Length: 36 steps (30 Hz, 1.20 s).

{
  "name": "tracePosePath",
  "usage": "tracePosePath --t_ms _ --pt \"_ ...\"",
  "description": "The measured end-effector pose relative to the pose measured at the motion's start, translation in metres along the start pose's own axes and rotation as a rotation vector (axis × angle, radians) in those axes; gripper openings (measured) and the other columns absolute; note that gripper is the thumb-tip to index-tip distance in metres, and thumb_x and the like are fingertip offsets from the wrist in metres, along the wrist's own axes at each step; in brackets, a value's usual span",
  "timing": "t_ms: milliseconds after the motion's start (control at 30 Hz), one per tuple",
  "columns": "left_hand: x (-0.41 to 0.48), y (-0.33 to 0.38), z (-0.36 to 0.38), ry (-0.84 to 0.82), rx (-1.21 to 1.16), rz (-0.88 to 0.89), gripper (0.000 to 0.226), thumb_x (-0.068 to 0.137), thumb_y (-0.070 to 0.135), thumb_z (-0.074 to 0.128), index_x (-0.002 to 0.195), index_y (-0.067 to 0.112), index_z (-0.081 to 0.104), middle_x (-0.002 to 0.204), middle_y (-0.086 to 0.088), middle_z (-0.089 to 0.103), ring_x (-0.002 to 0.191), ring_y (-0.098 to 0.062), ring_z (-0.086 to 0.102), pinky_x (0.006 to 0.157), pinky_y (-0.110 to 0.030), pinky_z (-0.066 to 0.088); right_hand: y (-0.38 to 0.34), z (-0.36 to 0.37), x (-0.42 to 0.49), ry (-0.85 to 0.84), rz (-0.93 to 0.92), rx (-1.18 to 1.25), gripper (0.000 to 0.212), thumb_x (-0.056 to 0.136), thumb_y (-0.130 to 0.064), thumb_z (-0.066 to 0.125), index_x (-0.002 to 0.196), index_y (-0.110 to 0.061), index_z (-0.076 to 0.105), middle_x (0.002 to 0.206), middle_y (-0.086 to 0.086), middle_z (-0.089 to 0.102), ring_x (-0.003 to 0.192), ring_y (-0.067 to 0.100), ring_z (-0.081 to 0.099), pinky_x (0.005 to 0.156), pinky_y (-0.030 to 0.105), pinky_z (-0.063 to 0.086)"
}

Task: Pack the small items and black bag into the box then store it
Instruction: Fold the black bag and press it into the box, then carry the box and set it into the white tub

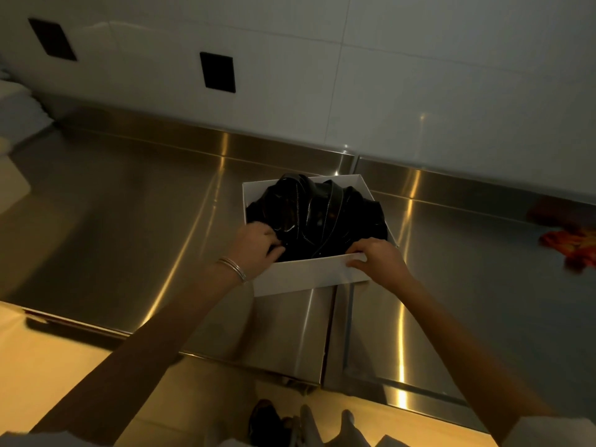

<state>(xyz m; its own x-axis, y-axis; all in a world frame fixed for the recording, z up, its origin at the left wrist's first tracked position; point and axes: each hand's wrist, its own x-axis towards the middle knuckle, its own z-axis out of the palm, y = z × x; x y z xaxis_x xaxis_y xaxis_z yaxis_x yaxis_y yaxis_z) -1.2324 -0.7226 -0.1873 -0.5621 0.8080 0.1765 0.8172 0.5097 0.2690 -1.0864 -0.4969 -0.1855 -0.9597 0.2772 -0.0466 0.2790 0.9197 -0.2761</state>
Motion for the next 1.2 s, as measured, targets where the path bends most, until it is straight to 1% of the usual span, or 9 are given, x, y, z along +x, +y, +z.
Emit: tracePosePath --t_ms 100,167,300,367,433,533,733,933,1200 --pt "-0.005 0.034 0.010 -0.299 -0.068 -0.003 0.044 0.086 0.047 0.055 0.123 0.023 0.055 0.120 0.001 0.058 0.111 -0.018 0.052 0.090 -0.036 0.044 0.003 0.004 -0.001 -0.019 0.024 -0.104 0.029 0.086 -0.034 0.061 0.112 -0.023 0.062 0.113 0.002 0.066 0.107 0.023 0.059 0.083 0.036 0.046" --pt "-0.005 0.044 0.019 -0.337 -0.020 -0.035 0.049 0.083 0.047 0.059 0.126 0.027 0.048 0.120 0.003 0.058 0.108 -0.019 0.055 0.085 -0.034 0.045 0.002 0.006 0.001 -0.012 0.029 -0.159 0.029 0.086 -0.035 0.060 0.113 -0.024 0.061 0.112 0.003 0.067 0.106 0.025 0.059 0.081 0.036 0.046" --pt "-0.004 0.048 0.035 -0.177 0.147 -0.086 0.040 0.082 0.027 0.064 0.120 0.023 0.051 0.101 -0.002 0.066 0.083 -0.025 0.065 0.065 -0.033 0.047 -0.006 0.009 0.005 -0.022 -0.017 -0.221 0.024 0.088 -0.027 0.057 0.110 -0.019 0.061 0.107 0.005 0.067 0.102 0.024 0.061 0.078 0.036 0.047" --pt "-0.009 0.051 0.040 -0.056 0.250 -0.016 0.042 0.059 0.016 0.081 0.098 0.018 0.064 0.067 -0.001 0.064 0.049 -0.019 0.060 0.043 -0.022 0.038 -0.012 0.015 0.005 0.028 -0.084 -0.280 0.019 0.083 -0.022 0.061 0.101 -0.016 0.063 0.096 0.005 0.069 0.092 0.025 0.063 0.073 0.036 0.047" --pt "-0.014 0.052 0.043 0.006 0.351 0.017 0.047 0.041 0.012 0.086 0.084 0.018 0.066 0.054 0.001 0.056 0.038 -0.016 0.051 0.037 -0.017 0.026 -0.014 0.021 0.003 0.075 -0.128 -0.352 0.020 0.070 -0.017 0.073 0.087 -0.015 0.063 0.077 0.005 0.070 0.072 0.026 0.063 0.061 0.033 0.046" --pt "-0.018 0.054 0.043 0.014 0.360 0.002 0.055 0.037 0.009 0.086 0.086 0.018 0.064 0.058 0.000 0.058 0.043 -0.018 0.053 0.038 -0.021 0.031 -0.012 0.023 0.000 0.130 -0.171 -0.376 0.027 0.058 -0.017 0.081 0.079 -0.015 0.063 0.067 0.004 0.068 0.060 0.025 0.062 0.053 0.030 0.045" --pt "-0.023 0.049 0.022 0.178 0.324 -0.031 0.047 0.041 0.000 0.078 0.084 0.014 0.061 0.067 -0.003 0.061 0.057 -0.024 0.057 0.050 -0.027 0.037 -0.021 0.012 0.001 0.208 -0.256 -0.262 0.028 0.072 -0.021 0.072 0.097 -0.014 0.062 0.089 0.005 0.069 0.082 0.026 0.064 0.068 0.035 0.045" --pt "-0.033 0.041 0.003 0.267 0.335 -0.092 0.047 0.041 0.006 0.077 0.084 0.016 0.060 0.071 -0.001 0.060 0.063 -0.023 0.057 0.055 -0.029 0.038 -0.039 -0.001 0.006 0.260 -0.345 -0.209 0.036 0.077 -0.025 0.070 0.110 -0.014 0.059 0.103 0.007 0.067 0.096 0.026 0.061 0.079 0.036 0.041" --pt "-0.057 0.023 -0.018 0.326 0.325 -0.172 0.047 0.043 0.004 0.079 0.085 0.015 0.061 0.072 -0.002 0.061 0.065 -0.024 0.058 0.057 -0.030 0.039 -0.071 -0.001 0.017 0.312 -0.465 -0.190 0.039 0.072 -0.025 0.076 0.106 -0.012 0.062 0.100 0.008 0.069 0.092 0.027 0.062 0.076 0.036 0.043"
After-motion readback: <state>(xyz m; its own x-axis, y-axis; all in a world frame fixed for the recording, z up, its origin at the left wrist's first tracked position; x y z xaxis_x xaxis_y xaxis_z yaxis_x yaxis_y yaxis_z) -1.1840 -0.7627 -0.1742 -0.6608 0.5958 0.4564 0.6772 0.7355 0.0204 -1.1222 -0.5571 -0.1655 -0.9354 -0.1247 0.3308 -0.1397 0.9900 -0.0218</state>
